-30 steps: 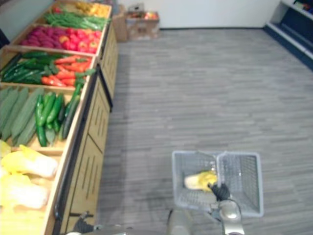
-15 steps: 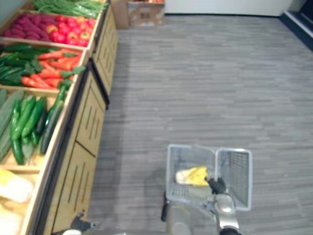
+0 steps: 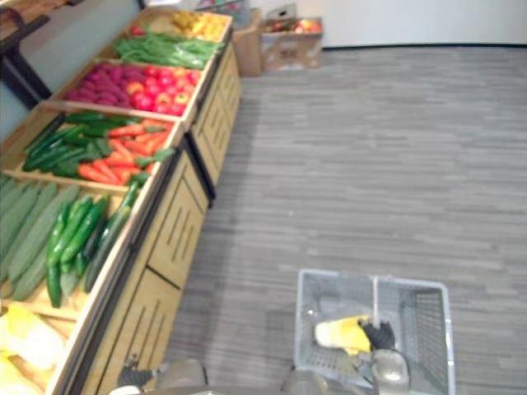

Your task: Pick vegetable in the basket

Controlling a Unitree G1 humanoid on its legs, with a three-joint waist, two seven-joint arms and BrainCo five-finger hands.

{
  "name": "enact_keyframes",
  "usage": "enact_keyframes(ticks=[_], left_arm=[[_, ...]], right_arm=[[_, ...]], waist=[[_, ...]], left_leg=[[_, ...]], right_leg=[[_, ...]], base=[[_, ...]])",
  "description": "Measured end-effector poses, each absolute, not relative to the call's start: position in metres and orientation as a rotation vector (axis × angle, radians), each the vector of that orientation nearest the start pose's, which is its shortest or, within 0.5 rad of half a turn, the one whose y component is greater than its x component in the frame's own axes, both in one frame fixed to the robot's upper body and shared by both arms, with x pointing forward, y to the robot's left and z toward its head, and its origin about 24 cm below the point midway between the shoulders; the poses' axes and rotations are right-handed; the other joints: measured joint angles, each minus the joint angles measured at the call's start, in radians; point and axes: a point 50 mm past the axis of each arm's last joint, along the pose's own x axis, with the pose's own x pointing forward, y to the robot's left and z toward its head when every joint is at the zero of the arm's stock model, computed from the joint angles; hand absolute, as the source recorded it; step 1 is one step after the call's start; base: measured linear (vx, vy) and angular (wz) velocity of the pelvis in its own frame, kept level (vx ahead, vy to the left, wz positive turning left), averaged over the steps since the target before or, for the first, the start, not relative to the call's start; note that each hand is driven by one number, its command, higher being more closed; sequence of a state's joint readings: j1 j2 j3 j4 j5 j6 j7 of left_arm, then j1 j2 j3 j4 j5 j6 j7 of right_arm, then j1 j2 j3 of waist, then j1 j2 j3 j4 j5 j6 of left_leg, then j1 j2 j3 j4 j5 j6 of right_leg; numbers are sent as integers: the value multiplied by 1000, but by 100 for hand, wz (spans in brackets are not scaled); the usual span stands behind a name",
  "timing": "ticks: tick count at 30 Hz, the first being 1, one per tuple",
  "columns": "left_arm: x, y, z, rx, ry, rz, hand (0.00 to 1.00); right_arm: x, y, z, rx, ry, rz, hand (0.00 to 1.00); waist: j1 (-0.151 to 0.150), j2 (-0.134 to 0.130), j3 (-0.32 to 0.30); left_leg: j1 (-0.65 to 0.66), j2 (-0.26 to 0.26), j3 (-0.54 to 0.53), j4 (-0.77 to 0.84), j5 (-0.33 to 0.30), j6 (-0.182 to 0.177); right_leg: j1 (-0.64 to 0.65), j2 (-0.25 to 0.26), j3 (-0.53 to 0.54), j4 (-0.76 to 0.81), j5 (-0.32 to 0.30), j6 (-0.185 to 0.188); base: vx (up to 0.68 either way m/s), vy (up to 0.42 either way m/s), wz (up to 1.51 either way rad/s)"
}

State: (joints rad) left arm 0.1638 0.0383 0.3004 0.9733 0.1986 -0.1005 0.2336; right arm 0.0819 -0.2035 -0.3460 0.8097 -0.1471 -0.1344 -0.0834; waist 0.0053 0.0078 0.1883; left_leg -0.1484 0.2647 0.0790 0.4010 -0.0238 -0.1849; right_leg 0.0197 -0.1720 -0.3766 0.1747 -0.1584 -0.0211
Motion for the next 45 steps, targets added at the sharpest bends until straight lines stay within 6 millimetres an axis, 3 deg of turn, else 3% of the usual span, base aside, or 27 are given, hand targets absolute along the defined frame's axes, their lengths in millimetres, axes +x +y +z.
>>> enact_keyframes(ticks=[2, 4, 6, 7, 10, 12, 15, 17, 18, 20, 21, 22, 23, 25, 26, 27, 28, 29, 31, 32, 36, 38, 40, 41, 42, 43, 45], left_arm=[[74, 220, -154, 196, 1039, 442, 0], [70, 219, -155, 195, 1050, 441, 0], [58, 218, -157, 199, 1082, 436, 0], [43, 214, -160, 196, 1123, 430, 0], [33, 227, -159, 238, 1149, 415, 0], [24, 222, -161, 231, 1183, 361, 0], [12, 223, -164, 267, 1248, 291, 0], [7, 223, -165, 265, 1269, 251, 0], [2, 225, -164, 281, 1286, 228, 0], [-3, 224, -164, 278, 1298, 196, 0], [-4, 224, -164, 270, 1302, 189, 0], [-5, 224, -164, 275, 1302, 191, 0], [-5, 225, -164, 295, 1298, 192, 0], [11, 225, -161, 348, 1234, 178, 0], [19, 225, -160, 353, 1203, 179, 0], [35, 228, -156, 374, 1137, 185, 0], [50, 235, -151, 406, 1069, 195, 0], [55, 229, -153, 392, 1062, 185, 0], [60, 222, -152, 394, 1035, 166, 0], [64, 220, -153, 398, 1028, 153, 0], [73, 219, -152, 399, 1015, 148, 0], [73, 220, -152, 398, 1016, 157, 0], [71, 222, -152, 395, 1019, 190, 0], [69, 222, -152, 395, 1027, 196, 0], [71, 223, -152, 392, 1020, 209, 0], [73, 224, -151, 382, 1012, 223, 0], [73, 223, -151, 370, 1012, 236, 0]], right_arm=[[142, -289, -103, -262, 726, -428, 100], [142, -296, -99, -276, 719, -438, 100], [142, -307, -94, -287, 708, -457, 100], [141, -317, -89, -316, 701, -467, 100], [150, -306, -89, -313, 682, -406, 100], [160, -304, -83, -322, 650, -371, 100], [164, -302, -81, -337, 639, -336, 100], [169, -301, -79, -363, 630, -318, 100], [169, -300, -79, -368, 633, -312, 100], [172, -300, -78, -368, 624, -311, 100], [173, -299, -77, -369, 611, -309, 100], [174, -298, -77, -369, 606, -306, 100], [177, -298, -75, -371, 593, -304, 100], [188, -302, -66, -391, 545, -314, 100], [191, -303, -63, -396, 532, -315, 100], [192, -305, -61, -403, 526, -318, 100], [191, -309, -60, -412, 531, -328, 100], [191, -314, -59, -421, 540, -340, 100], [197, -311, -58, -424, 537, -335, 100], [201, -310, -56, -431, 530, -331, 100], [194, -310, -61, -435, 556, -341, 100], [188, -310, -65, -438, 576, -341, 100], [183, -308, -71, -434, 606, -330, 100], [179, -309, -75, -431, 630, -330, 100], [174, -309, -78, -431, 649, -331, 100], [171, -309, -80, -432, 660, -331, 100], [161, -312, -85, -438, 700, -330, 100]], waist=[[2, 6, -3], [4, 18, -11], [7, 47, -28], [19, 90, -54], [27, 13, -72], [38, -39, -75], [44, -58, -74], [44, -62, -71], [39, -66, -69], [37, -65, -68], [37, -55, -59], [37, -58, -58], [38, -59, -55], [28, -35, -40], [24, -29, -34], [20, -41, -28], [18, -57, -15], [22, -18, -13], [24, 23, -8], [25, 28, -2], [16, -4, 21], [1, 9, 14], [-1, 8, 14], [-2, 10, 13], [-2, 12, 14], [-1, 11, 15], [3, -7, 22]], left_leg=[[-12, -11, -69, -224, 4, -3], [-30, -23, -98, -315, 3, -9], [-43, -35, -79, -333, -2, -8], [-38, -33, -66, -346, -1, 14], [-25, -131, -26, -307, -47, 51], [-40, -187, 12, -237, -118, 87], [-33, -201, 30, -183, -189, 91], [-9, -193, 51, -188, -193, 108], [19, -185, 59, -191, -196, 117], [88, -167, 68, -222, -188, 131], [130, -145, 73, -234, -185, 136], [146, -141, 74, -236, -186, 138], [169, -135, 74, -241, -187, 138], [196, -114, 79, -237, -187, 135], [202, -111, 78, -234, -187, 134], [208, -114, 77, -217, -200, 112], [204, -123, 70, -184, -233, 72], [196, -93, 62, -168, -251, 61], [193, -41, 70, -170, -261, 46], [208, -24, 68, -183, -266, 31], [253, -23, 48, -248, -262, 3], [250, 1, 24, -263, -268, -8], [190, 3, -13, -151, -238, -22], [113, 8, -49, -6, -216, 4], [48, 10, -59, 116, -168, 68], [19, 17, -42, 179, -114, 103], [9, 29, 17, 208, -4, 98]], right_leg=[[-4, -6, -7, -1, -11, 27], [-3, -6, -4, 0, -24, 49], [10, -2, 7, 1, -29, 91], [15, 16, 32, 1, -33, 130], [27, -58, 116, -51, -14, 189], [36, -115, 157, -80, 5, 213], [-16, -135, 225, 39, 2, 222], [-124, -139, 279, 252, 14, 215], [-187, -141, 285, 383, 58, 186], [-224, -137, 287, 503, 173, 177], [-230, -134, 279, 561, 186, 173], [-238, -134, 269, 590, 152, 170], [-256, -131, 250, 622, 76, 165], [-313, -91, 185, 553, -41, 126], [-318, -80, 178, 497, -41, 126], [-317, -65, 182, 327, 0, 120], [-306, -54, 202, 182, 106, 117], [-293, -23, 186, 172, 124, 113], [-302, 32, 194, 183, 105, 106], [-322, 39, 198, 232, 87, 106], [-342, 30, 189, 326, -15, 85], [-335, 34, 147, 331, -42, 86], [-313, 32, 118, 325, -64, 76], [-287, 27, 97, 312, -67, 70], [-254, 18, 69, 295, -71, 64], [-218, 16, 48, 273, -69, 55], [-128, 16, 12, 195, -61, 44]], base=[[97, 193, 22], [119, 295, 5], [179, 390, -19], [259, 444, -50], [265, 330, -24], [277, 266, -26], [258, 162, -24], [231, 116, -33], [242, 107, -26], [329, 71, -21], [279, -26, -19], [249, -100, -14], [171, -107, -12], [234, -190, -6], [209, -203, 15], [226, -265, 24], [221, -260, 12], [199, -235, -6], [137, -154, -35], [182, -194, -25], [83, -121, 10], [78, -103, 51], [121, -118, 50], [107, -167, 50], [135, -202, 64], [100, -141, 55], [162, -192, 55]])
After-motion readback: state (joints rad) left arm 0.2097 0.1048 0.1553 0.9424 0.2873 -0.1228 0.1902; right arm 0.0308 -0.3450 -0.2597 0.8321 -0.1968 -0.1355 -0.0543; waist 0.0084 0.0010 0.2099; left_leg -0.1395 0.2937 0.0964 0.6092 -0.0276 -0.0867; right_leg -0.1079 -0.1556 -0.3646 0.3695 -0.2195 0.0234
